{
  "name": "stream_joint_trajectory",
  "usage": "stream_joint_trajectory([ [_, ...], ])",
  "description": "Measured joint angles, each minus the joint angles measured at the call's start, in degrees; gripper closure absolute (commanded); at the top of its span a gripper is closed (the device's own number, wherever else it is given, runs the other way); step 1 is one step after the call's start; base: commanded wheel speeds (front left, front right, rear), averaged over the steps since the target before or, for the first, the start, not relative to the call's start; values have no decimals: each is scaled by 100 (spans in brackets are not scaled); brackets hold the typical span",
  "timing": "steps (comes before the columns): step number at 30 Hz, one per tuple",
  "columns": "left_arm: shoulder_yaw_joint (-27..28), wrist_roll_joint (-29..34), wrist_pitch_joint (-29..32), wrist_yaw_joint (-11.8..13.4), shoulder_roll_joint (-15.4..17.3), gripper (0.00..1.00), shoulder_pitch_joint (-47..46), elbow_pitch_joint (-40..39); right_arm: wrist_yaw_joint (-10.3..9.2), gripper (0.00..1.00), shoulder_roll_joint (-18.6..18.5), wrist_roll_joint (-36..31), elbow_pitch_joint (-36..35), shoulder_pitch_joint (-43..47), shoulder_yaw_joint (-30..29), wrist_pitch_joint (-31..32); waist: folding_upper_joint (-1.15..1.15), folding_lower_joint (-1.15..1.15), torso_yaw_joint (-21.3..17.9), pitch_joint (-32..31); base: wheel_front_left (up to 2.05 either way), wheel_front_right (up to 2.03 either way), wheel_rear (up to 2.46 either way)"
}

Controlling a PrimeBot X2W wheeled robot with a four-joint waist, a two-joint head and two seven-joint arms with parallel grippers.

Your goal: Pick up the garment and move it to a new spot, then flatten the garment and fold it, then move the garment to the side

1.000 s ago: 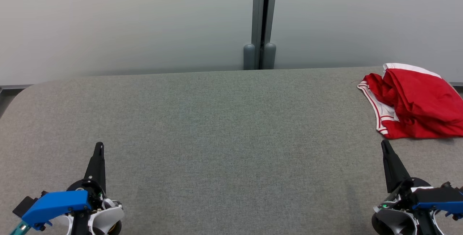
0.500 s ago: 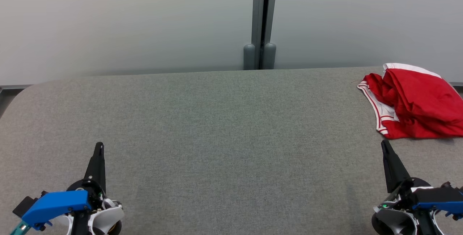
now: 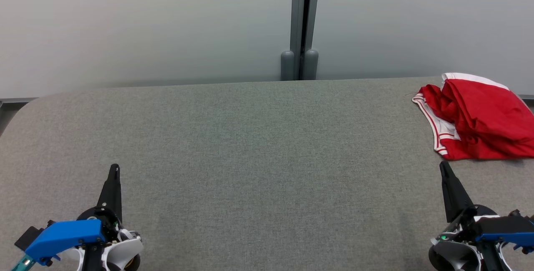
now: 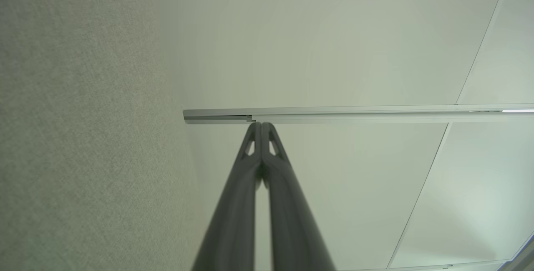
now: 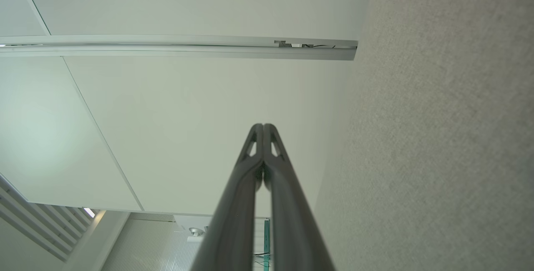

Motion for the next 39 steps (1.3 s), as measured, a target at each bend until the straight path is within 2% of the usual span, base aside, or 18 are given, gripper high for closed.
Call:
stream_joint_trajectory([
  [39,0,0,0,0,-1,100,0,0,0,100,0,0,0,0,0,0,0,0,0,0,0,0,0],
])
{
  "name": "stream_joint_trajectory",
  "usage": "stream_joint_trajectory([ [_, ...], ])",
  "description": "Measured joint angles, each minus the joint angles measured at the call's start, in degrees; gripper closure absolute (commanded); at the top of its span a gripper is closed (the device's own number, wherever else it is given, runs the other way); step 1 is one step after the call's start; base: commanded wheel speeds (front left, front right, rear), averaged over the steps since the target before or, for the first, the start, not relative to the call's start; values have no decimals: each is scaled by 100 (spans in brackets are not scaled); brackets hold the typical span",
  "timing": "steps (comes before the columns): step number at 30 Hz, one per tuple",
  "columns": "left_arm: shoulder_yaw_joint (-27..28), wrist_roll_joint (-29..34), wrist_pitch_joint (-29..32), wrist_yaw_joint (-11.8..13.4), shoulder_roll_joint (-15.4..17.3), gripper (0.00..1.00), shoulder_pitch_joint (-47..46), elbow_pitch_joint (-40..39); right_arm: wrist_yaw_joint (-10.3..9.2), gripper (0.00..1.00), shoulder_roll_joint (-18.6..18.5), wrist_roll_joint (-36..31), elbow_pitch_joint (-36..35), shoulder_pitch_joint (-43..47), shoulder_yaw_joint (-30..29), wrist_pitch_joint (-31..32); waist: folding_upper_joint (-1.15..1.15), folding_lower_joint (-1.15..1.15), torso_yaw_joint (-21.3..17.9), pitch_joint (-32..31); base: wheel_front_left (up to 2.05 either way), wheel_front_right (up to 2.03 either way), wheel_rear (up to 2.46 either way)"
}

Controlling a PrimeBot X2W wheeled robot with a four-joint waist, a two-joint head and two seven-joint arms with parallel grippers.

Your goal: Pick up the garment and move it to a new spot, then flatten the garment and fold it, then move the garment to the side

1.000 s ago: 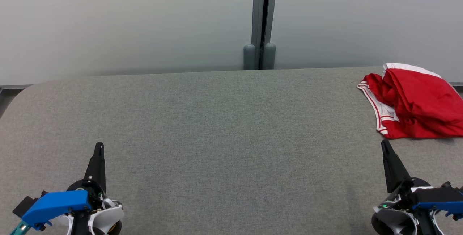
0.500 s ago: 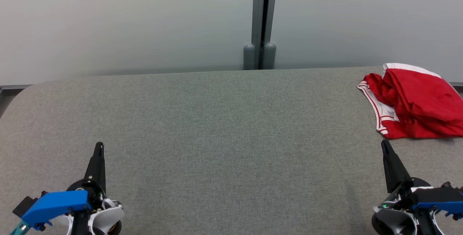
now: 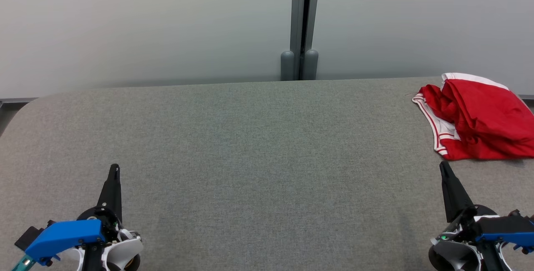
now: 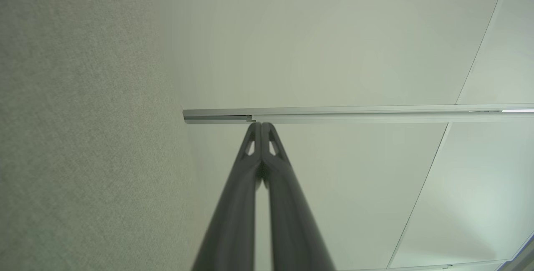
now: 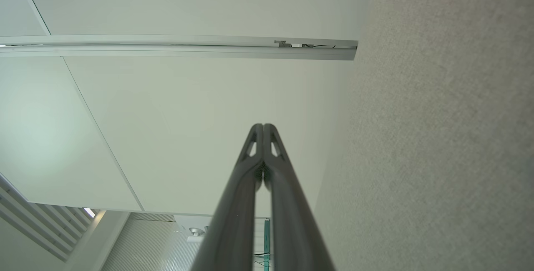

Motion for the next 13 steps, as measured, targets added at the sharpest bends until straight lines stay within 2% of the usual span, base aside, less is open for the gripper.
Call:
stream_joint_trajectory([
  [13,0,0,0,0,0,100,0,0,0,100,0,0,0,0,0,0,0,0,0,0,0,0,0],
])
